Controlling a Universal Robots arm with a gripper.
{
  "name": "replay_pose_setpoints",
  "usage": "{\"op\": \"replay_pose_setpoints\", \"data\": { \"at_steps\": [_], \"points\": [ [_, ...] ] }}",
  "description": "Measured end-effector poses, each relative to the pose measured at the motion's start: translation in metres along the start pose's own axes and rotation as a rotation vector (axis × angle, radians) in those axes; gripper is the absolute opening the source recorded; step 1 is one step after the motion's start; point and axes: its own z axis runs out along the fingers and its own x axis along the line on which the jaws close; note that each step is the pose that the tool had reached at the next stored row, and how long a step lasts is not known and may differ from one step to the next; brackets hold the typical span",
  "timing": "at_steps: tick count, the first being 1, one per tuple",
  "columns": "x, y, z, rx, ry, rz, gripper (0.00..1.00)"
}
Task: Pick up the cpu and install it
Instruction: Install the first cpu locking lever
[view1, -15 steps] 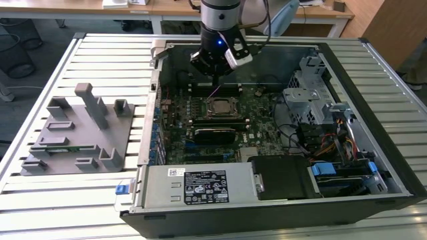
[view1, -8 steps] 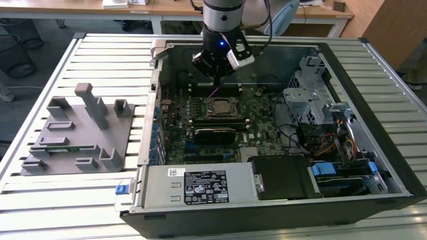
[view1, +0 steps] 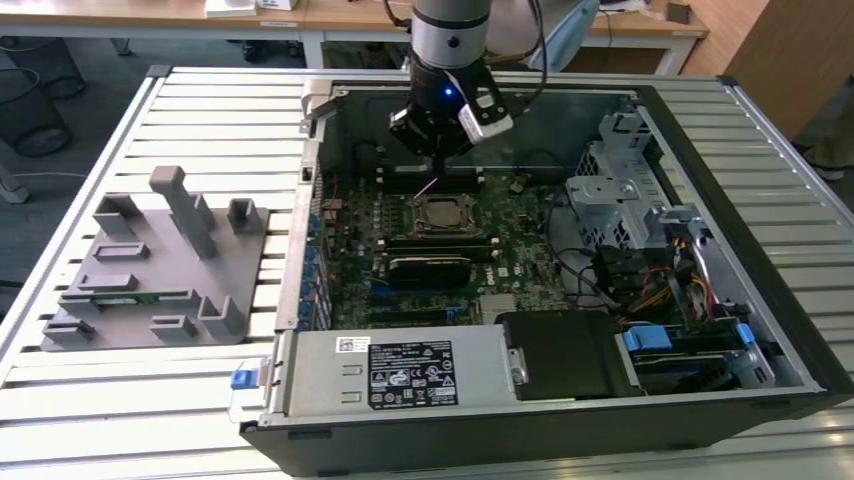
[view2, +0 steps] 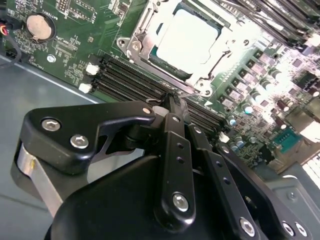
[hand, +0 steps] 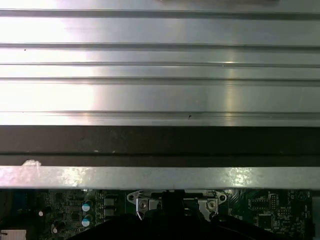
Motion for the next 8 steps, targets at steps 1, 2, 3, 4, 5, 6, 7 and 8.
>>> {"op": "replay_pose_setpoints", "data": {
  "at_steps": [1, 2, 3, 4, 5, 6, 7, 8],
  "points": [
    [-0.0003, 0.0002, 0.0012, -0.0001, 0.0, 0.0, 0.11],
    [-0.0007, 0.0005, 0.0023, -0.0001, 0.0, -0.001, 0.11],
    [-0.0014, 0.0007, 0.0035, -0.0001, 0.0001, -0.001, 0.11],
    [-0.0021, 0.0009, 0.0046, 0.0, 0.0002, -0.002, 0.11],
    [-0.0029, 0.001, 0.0058, 0.0, 0.0002, -0.002, 0.11],
    [-0.0037, 0.0011, 0.0069, 0.0, 0.0002, -0.003, 0.11],
    [-0.0046, 0.0012, 0.0081, 0.0, 0.0002, -0.004, 0.11],
    [-0.0055, 0.0013, 0.0092, -0.0001, 0.0002, -0.004, 0.11]
  ]
}}
